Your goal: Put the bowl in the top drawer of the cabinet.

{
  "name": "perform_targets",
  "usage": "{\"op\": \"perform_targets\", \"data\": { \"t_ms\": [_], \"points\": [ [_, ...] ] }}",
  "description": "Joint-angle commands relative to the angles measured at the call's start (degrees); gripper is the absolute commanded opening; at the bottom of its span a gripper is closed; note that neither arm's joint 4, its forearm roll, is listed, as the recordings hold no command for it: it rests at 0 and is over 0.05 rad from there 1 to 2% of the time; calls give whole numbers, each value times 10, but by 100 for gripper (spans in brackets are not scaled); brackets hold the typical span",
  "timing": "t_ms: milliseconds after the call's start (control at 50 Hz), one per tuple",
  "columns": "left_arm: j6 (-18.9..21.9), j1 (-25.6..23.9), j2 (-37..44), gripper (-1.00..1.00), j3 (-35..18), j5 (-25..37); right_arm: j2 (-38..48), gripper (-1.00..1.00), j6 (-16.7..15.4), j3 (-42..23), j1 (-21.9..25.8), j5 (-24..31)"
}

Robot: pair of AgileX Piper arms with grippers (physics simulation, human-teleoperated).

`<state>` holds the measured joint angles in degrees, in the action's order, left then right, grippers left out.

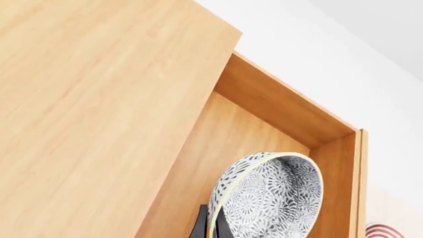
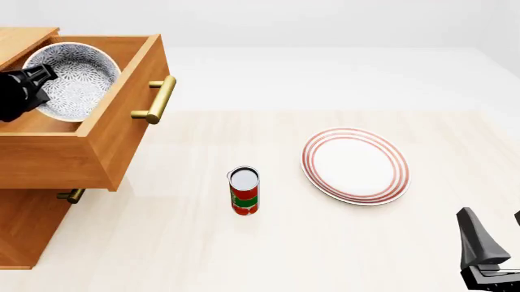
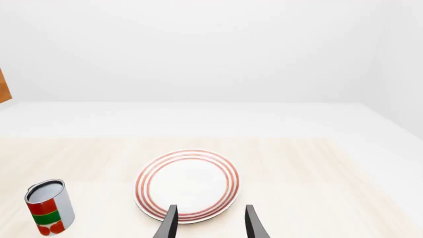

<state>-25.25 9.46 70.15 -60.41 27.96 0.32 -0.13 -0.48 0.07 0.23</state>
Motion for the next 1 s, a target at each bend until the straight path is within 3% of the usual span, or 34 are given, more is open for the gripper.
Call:
{"op": "perform_targets", "data": {
  "t_ms": [20, 400, 420, 1000],
  "points": [
    [4, 0, 2, -100, 0, -4, 0, 100, 1, 0, 0, 0],
    [15, 1, 0, -100, -8, -2, 2, 100, 0, 1, 0, -3],
    [31, -1, 4, 100, -14, 1, 2, 100, 0, 1, 0, -3],
    [37, -18, -53, 100, -56, 51, 2, 100, -1, 0, 0, -2]
  ]
}}
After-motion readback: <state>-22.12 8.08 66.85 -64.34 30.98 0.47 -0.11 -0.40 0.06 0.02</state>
